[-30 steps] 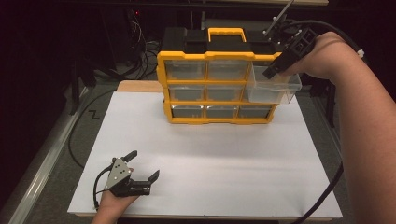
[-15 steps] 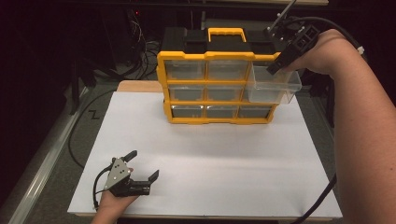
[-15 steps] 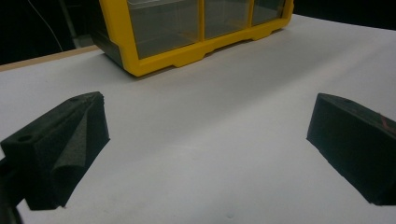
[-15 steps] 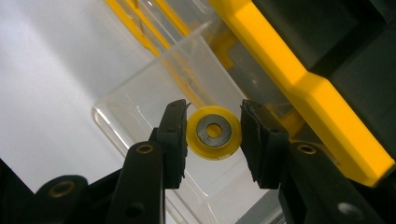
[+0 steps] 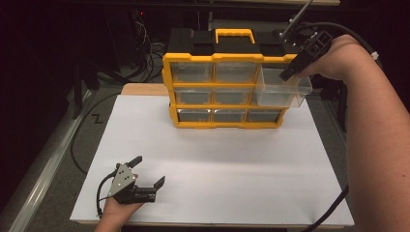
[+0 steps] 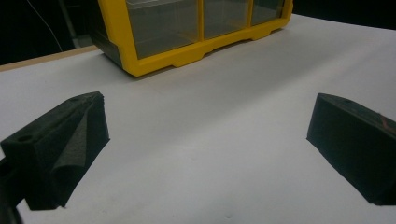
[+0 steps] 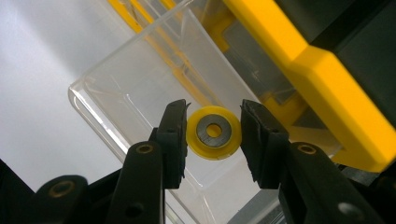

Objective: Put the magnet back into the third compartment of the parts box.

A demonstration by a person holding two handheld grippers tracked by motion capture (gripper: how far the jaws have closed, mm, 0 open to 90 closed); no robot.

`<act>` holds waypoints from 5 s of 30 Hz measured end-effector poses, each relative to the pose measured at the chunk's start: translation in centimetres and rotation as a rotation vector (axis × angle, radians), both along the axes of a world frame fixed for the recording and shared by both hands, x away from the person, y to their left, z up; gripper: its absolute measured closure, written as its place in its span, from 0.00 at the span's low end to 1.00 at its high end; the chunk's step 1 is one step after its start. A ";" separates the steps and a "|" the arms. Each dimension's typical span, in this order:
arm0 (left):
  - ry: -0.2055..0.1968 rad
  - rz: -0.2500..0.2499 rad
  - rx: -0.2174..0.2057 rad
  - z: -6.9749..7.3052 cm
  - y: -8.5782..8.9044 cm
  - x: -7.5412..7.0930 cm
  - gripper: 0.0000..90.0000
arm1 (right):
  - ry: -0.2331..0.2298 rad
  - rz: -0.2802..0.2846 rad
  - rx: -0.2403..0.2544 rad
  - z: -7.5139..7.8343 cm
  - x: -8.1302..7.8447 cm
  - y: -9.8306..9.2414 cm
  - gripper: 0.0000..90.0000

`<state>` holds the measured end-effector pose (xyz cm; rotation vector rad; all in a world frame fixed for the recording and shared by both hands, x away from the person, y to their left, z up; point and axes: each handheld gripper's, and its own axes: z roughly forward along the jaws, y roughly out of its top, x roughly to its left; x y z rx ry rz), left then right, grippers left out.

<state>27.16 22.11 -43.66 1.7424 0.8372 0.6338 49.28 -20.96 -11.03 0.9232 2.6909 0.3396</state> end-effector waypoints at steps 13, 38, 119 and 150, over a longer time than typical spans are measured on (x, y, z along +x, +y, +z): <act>0.001 -0.001 0.003 0.0 0.0 0.0 0.00 | 0.030 0.000 -0.003 -1.6 0.3 0.3 0.72; -0.001 0.000 0.001 0.0 0.0 0.0 0.00 | 0.026 -0.069 0.079 0.4 -1.6 -0.2 0.29; 0.000 -0.004 -0.009 0.2 0.0 0.1 0.00 | 0.135 -0.052 0.090 -14.8 -11.2 -1.9 0.04; 0.002 -0.003 0.004 0.1 -0.1 0.1 0.00 | 0.215 -0.081 0.076 -29.2 -11.8 -1.6 0.01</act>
